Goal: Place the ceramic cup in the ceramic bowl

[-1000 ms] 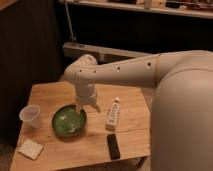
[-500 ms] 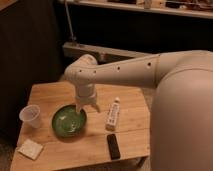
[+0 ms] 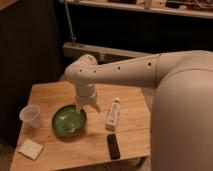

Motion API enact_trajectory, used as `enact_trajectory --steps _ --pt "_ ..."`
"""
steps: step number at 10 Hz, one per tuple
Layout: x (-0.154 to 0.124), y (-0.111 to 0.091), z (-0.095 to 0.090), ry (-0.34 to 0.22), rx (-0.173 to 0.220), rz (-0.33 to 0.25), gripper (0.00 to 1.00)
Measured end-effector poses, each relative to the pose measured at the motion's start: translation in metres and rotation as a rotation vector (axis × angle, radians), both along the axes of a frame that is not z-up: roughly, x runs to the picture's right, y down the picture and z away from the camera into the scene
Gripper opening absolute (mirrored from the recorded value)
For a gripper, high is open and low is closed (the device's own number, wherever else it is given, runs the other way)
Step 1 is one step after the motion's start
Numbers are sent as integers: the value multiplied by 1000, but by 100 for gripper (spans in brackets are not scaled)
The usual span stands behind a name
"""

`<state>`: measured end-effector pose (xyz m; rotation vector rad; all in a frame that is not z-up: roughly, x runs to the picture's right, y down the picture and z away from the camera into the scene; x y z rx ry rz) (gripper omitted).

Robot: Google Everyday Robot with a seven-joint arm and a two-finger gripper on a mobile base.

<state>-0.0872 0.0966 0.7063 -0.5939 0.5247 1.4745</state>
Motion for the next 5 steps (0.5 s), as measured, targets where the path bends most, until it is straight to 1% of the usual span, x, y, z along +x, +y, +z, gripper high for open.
enact_trajectory --steps 2,4,5 --pt "4 -5 2 -9 4 15 65" --pt "0 -6 2 -17 3 17 65" --pt "0 -9 3 -32 0 30 65"
